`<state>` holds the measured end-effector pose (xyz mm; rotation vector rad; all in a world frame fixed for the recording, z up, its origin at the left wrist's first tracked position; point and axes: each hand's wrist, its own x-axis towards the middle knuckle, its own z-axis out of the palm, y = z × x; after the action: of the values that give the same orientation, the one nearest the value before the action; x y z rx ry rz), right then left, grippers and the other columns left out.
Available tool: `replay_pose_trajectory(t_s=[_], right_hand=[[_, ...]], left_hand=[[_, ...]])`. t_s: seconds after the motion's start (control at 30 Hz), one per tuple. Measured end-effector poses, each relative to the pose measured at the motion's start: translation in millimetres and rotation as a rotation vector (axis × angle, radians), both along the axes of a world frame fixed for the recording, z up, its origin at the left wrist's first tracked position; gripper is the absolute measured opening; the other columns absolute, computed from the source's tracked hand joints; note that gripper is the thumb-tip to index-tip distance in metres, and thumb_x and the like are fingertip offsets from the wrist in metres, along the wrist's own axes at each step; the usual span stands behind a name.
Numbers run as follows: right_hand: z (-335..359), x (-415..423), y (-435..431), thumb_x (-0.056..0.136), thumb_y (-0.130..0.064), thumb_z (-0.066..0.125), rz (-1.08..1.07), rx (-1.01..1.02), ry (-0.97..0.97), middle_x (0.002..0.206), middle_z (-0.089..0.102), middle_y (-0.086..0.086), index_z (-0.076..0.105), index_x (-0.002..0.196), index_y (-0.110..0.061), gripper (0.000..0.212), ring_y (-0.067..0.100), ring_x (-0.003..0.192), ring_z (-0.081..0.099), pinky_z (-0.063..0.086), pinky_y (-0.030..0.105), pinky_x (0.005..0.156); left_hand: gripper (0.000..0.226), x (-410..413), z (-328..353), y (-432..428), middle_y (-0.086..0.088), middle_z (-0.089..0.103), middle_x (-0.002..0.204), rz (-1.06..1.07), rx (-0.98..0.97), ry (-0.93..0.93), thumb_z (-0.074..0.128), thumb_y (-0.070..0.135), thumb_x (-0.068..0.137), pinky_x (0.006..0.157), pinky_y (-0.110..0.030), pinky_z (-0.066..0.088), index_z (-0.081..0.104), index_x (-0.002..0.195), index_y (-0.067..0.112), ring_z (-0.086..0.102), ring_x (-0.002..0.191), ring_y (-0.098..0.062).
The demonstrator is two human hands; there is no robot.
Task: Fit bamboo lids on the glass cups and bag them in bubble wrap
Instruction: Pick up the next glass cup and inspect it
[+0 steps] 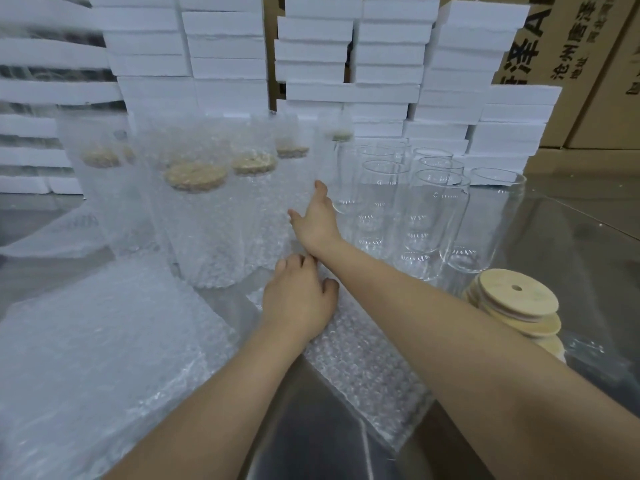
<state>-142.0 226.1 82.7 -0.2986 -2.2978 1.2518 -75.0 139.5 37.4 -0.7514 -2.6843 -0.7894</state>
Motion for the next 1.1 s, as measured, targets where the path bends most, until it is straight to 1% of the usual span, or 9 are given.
replay_pose_trajectory(t_s=[0.13, 0.23, 0.37, 0.43, 0.53, 0.73, 0.83, 0.93, 1.1], right_hand=[[0.2, 36.6, -1.3, 0.097, -0.007, 0.052, 0.032, 0.020, -0.019, 0.156, 0.023, 0.016, 0.005, 0.153, -0.005, 0.074, 0.027, 0.140, 0.030, 0.023, 0.018, 0.103], [-7.4, 76.7, -0.1, 0.094, -0.006, 0.050, 0.064, 0.095, -0.008, 0.157, 0.023, 0.012, 0.014, 0.153, -0.008, 0.069, 0.024, 0.141, 0.029, 0.020, 0.010, 0.094], [-21.5, 123.6, 9.8, 0.090, -0.009, 0.054, 0.097, 0.198, -0.031, 0.142, 0.044, 0.008, 0.044, 0.140, -0.012, 0.051, 0.019, 0.128, 0.045, 0.027, 0.011, 0.090], [-29.2, 139.1, 17.7, 0.089, -0.007, 0.053, 0.115, 0.286, -0.056, 0.129, 0.057, 0.009, 0.057, 0.127, -0.009, 0.039, 0.020, 0.119, 0.052, 0.034, 0.016, 0.089], [-33.9, 148.4, 24.8, 0.089, -0.003, 0.050, 0.166, 0.344, -0.079, 0.119, 0.067, 0.011, 0.066, 0.117, -0.005, 0.032, 0.021, 0.111, 0.059, 0.037, 0.017, 0.091], [-34.0, 146.4, 26.9, 0.089, -0.003, 0.051, 0.133, 0.312, 0.029, 0.120, 0.061, 0.004, 0.065, 0.116, -0.010, 0.032, 0.013, 0.111, 0.054, 0.035, 0.013, 0.090], [-33.1, 148.5, 23.9, 0.086, 0.001, 0.051, 0.066, 0.183, 0.193, 0.118, 0.053, -0.006, 0.063, 0.118, -0.012, 0.036, 0.005, 0.107, 0.052, 0.044, 0.017, 0.087], [-29.0, 149.3, 24.0, 0.084, 0.003, 0.050, -0.018, 0.117, 0.287, 0.115, 0.048, -0.014, 0.062, 0.117, -0.016, 0.039, 0.007, 0.106, 0.053, 0.049, 0.023, 0.079], [-23.5, 153.5, 27.8, 0.084, 0.002, 0.049, -0.081, 0.133, 0.360, 0.111, 0.047, -0.017, 0.063, 0.110, -0.021, 0.037, 0.002, 0.102, 0.053, 0.050, 0.027, 0.075]], left_hand=[[0.032, 1.9, 4.5, -1.5, -0.009, 0.055, 0.112, -0.001, -0.039, -0.028, 0.046, 0.033, 0.092, 0.079, -0.035, 0.041, 0.058, 0.112, 0.011, 0.045, 0.110, -0.027], [0.026, 5.7, 9.3, -3.4, -0.009, 0.056, 0.107, -0.006, -0.043, -0.065, 0.048, 0.027, 0.089, 0.082, -0.037, 0.045, 0.061, 0.108, 0.014, 0.047, 0.108, -0.029], [0.028, 7.7, 11.3, -3.7, -0.010, 0.055, 0.119, 0.008, -0.082, -0.076, 0.049, 0.026, 0.092, 0.092, -0.039, 0.043, 0.060, 0.114, 0.014, 0.045, 0.117, -0.029], [0.037, 7.8, 11.6, -4.3, -0.011, 0.054, 0.128, 0.009, -0.025, -0.099, 0.051, 0.025, 0.092, 0.098, -0.039, 0.041, 0.056, 0.127, 0.013, 0.043, 0.123, -0.028], [0.038, 7.7, 10.9, -7.5, -0.013, 0.057, 0.127, 0.007, 0.078, -0.101, 0.056, 0.017, 0.089, 0.100, -0.038, 0.041, 0.058, 0.127, 0.011, 0.049, 0.121, -0.027], [0.033, 8.8, 8.4, -18.3, -0.014, 0.054, 0.117, -0.018, 0.072, -0.047, 0.052, 0.006, 0.092, 0.088, -0.027, 0.039, 0.063, 0.123, 0.011, 0.055, 0.108, -0.025], [0.035, 9.7, 10.7, -20.3, -0.017, 0.051, 0.117, 0.015, 0.045, 0.038, 0.046, -0.003, 0.093, 0.094, -0.035, 0.041, 0.064, 0.121, 0.007, 0.052, 0.111, -0.030], [0.042, 11.4, 15.0, -25.3, -0.017, 0.048, 0.114, 0.158, 0.042, 0.163, 0.043, -0.014, 0.087, 0.091, -0.041, 0.042, 0.063, 0.120, 0.002, 0.046, 0.109, -0.033], [0.044, 10.1, 21.4, -33.4, -0.012, 0.050, 0.114, 0.214, -0.038, 0.373, 0.051, -0.015, 0.080, 0.082, -0.030, 0.022, 0.067, 0.115, 0.007, 0.041, 0.109, -0.032]])
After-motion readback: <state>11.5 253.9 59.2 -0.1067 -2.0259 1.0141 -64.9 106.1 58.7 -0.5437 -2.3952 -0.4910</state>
